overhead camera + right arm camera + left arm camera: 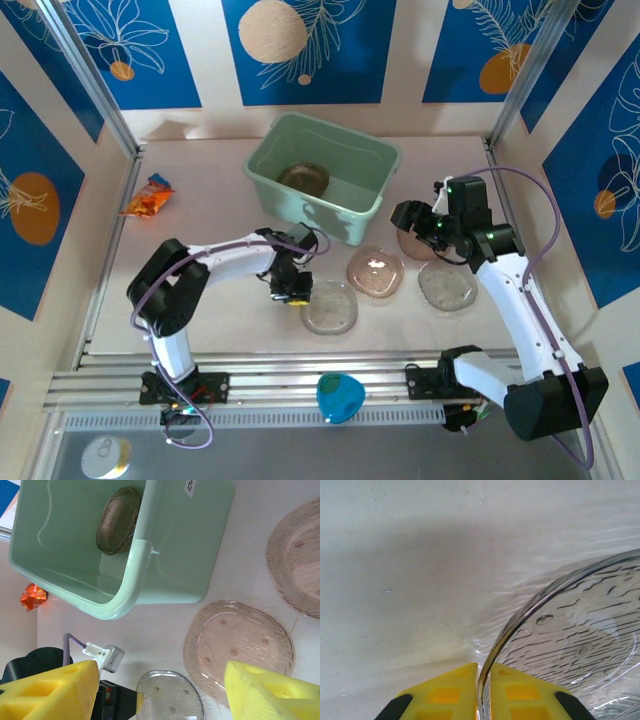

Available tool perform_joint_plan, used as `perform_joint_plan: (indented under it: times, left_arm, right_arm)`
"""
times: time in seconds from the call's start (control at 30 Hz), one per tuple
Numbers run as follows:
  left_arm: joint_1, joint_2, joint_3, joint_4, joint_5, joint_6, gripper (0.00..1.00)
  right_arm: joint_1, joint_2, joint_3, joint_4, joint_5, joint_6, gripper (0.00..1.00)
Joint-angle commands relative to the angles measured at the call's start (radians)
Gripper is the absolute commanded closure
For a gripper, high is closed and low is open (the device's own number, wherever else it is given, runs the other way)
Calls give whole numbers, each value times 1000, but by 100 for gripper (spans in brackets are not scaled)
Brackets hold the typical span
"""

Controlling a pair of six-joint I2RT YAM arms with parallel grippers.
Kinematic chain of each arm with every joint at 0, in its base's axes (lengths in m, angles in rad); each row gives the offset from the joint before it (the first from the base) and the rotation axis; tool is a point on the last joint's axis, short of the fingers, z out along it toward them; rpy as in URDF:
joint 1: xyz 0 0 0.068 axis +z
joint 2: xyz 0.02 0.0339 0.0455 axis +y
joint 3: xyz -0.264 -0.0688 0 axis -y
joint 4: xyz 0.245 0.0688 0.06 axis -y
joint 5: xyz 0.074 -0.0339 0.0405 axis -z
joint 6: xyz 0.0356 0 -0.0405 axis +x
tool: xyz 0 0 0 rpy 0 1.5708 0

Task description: Place the plates into the plastic bin on the countertop

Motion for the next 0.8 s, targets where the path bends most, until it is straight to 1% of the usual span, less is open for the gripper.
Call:
perform_joint_plan:
  times: [0.0, 0.03, 0.17, 0.37, 0.5, 0.63, 0.77]
  left_arm:
    - [-11, -49, -25, 12, -23, -22, 89]
    - [-11, -63, -34, 19, -26, -24, 91]
    - [-10, -126, -64, 32, -60, -36, 94]
    - [-8, -229, -99, 19, -110, -37, 95]
    - [0, -304, -115, -2, -140, -13, 95]
    - [33, -386, -120, -61, -179, 30, 96]
    - [93, -484, -139, -71, -165, 62, 97]
  right_arm:
    - [-5, -25, 5, -9, -26, 5, 32]
    - [-5, -27, 9, -13, -24, 3, 32]
    - [-4, -33, 21, -29, -19, 0, 32]
    - [9, -33, 28, -46, -22, 2, 32]
    - [31, -32, 32, -55, -32, -11, 32]
    - [72, -9, 45, -49, -61, -35, 33]
    - [146, 24, 72, -27, -102, -93, 34]
